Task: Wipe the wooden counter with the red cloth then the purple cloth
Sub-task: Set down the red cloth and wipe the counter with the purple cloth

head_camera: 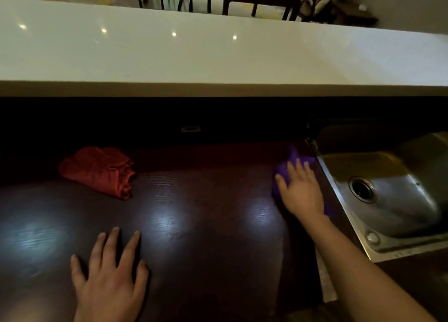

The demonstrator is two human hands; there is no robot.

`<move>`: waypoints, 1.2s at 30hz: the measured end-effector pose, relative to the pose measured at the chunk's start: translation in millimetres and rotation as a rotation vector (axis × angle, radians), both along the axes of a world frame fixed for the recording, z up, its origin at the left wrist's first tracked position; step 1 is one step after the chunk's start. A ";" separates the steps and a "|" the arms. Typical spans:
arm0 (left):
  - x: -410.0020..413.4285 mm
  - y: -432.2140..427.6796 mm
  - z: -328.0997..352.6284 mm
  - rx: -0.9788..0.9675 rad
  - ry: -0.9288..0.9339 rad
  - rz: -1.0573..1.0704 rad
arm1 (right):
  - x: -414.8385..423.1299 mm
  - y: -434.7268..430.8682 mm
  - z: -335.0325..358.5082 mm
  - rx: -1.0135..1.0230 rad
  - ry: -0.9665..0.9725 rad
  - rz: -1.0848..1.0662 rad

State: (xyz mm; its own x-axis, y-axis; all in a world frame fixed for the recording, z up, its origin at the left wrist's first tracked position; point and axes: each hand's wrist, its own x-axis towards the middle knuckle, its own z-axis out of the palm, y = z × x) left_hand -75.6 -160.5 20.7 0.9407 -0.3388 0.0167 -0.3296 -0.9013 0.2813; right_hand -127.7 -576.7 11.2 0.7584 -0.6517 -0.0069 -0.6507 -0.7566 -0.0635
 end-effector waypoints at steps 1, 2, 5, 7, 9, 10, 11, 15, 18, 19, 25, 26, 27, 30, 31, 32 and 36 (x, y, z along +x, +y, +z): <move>-0.5 0.6 0.4 0.010 0.004 0.000 | 17.3 -8.8 2.0 0.018 -0.017 -0.056; -1.0 0.9 1.1 0.015 0.008 0.001 | 33.3 -15.0 6.6 0.041 -0.036 -0.102; 0.7 2.0 1.0 0.022 0.009 -0.004 | 67.9 -6.0 15.9 0.076 -0.075 -0.099; -1.3 3.5 -1.1 0.040 0.014 -0.020 | 60.8 37.0 13.7 0.091 -0.080 0.125; -1.2 2.6 0.0 0.019 0.003 -0.004 | 21.7 89.2 5.8 0.105 -0.096 0.392; -1.5 2.0 -0.2 0.019 -0.016 0.003 | -2.1 102.0 2.9 0.109 -0.110 0.484; -1.9 1.3 -0.4 0.023 -0.026 0.003 | -21.8 99.9 1.0 0.115 -0.117 0.525; -1.6 -0.1 1.3 0.024 -0.019 0.000 | -34.1 12.2 -1.5 -0.007 -0.121 0.158; -1.0 -1.0 0.8 0.020 -0.015 0.003 | 6.3 -43.5 4.7 0.000 -0.038 -0.108; -0.2 -0.9 -0.1 0.017 -0.020 0.003 | 20.0 -50.8 4.5 0.003 -0.040 -0.130; 0.7 2.3 -2.1 0.013 0.001 -0.002 | 0.2 9.1 2.7 0.050 -0.113 0.119; 0.5 2.5 -3.1 0.017 -0.008 -0.006 | -17.6 28.0 -1.6 0.046 -0.098 0.217; -0.4 2.7 -4.5 0.025 -0.015 -0.010 | -29.7 37.8 -4.1 0.044 -0.076 0.300; 0.0 3.3 -5.7 0.035 -0.013 -0.018 | -11.0 19.7 -3.7 0.041 -0.076 0.281; 0.1 3.7 -5.9 0.039 -0.019 -0.019 | 7.8 10.6 -2.1 0.026 -0.078 0.212; -0.1 3.6 -5.4 0.043 -0.020 -0.020 | 29.3 3.6 -0.2 0.018 -0.074 0.153; -1.7 3.4 -4.9 0.063 -0.002 -0.033 | 97.4 40.9 8.4 0.069 -0.078 0.191</move>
